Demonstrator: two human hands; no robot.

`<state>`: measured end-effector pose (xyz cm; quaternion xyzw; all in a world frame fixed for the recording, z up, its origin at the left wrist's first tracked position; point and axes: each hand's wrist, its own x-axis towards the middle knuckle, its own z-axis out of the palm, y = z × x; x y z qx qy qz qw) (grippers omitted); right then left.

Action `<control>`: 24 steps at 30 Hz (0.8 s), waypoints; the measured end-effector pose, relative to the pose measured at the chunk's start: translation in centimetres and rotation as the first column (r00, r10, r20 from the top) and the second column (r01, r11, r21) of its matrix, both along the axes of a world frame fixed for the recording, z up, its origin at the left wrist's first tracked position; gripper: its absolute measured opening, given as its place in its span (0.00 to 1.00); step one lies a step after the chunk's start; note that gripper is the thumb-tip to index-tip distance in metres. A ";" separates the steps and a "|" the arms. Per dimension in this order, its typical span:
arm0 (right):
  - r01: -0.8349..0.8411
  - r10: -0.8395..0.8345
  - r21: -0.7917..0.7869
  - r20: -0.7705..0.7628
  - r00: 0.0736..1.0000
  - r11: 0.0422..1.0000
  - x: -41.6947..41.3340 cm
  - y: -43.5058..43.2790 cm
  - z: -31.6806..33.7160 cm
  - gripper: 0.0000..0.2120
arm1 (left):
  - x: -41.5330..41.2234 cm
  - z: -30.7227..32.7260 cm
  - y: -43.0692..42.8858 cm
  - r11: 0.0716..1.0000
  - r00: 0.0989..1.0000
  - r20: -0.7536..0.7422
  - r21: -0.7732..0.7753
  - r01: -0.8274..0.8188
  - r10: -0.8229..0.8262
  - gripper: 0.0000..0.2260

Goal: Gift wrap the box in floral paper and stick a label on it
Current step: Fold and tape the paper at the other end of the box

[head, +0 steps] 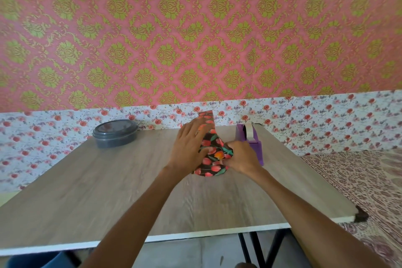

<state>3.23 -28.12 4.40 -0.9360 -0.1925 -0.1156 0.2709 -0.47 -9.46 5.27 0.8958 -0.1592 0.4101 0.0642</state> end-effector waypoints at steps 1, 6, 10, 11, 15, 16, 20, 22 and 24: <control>-0.001 0.003 -0.047 0.037 0.999 0.999 -0.2 0.3 0.5 0.09 | 0.1 0.7 0.0 0.997 1.000 -0.025 0.078 0.014 -0.012 0.30; -0.021 0.052 -0.165 0.184 0.982 0.986 -0.6 1.5 3.0 0.14 | -0.5 2.7 0.5 0.993 0.977 -0.210 0.121 -0.006 0.031 0.11; -0.219 0.217 0.005 0.119 0.969 0.976 -0.4 0.8 4.1 0.15 | -1.5 0.6 1.7 0.963 0.961 -0.277 -0.252 -0.092 0.019 0.07; -0.280 0.274 0.049 0.097 0.957 0.959 -0.3 0.6 4.2 0.17 | -1.6 -0.1 2.1 0.936 0.966 -0.259 -0.336 -0.108 0.018 0.07; -0.326 0.324 0.079 0.038 0.945 0.942 0.1 0.8 3.3 0.23 | -2.0 -2.1 3.2 0.855 0.974 -0.226 -0.505 -0.115 -0.002 0.10; -0.311 0.310 0.047 0.016 0.951 0.949 0.2 1.0 2.8 0.26 | -2.1 -2.3 3.3 0.854 0.974 -0.228 -0.508 -0.115 -0.005 0.10; -0.270 0.268 0.033 0.054 0.962 0.962 0.4 2.2 0.7 0.12 | -2.4 -2.9 3.9 0.866 0.969 -0.244 -0.492 -0.096 -0.031 0.09; -0.251 0.248 0.012 0.104 0.963 0.968 0.4 2.7 0.5 0.13 | -2.6 -3.0 4.2 0.867 0.958 -0.284 -0.487 -0.107 -0.041 0.08; -0.241 0.236 0.032 0.111 0.965 0.970 0.1 3.1 0.3 0.18 | -2.9 -3.2 4.5 0.883 0.948 -0.315 -0.458 -0.104 -0.051 0.05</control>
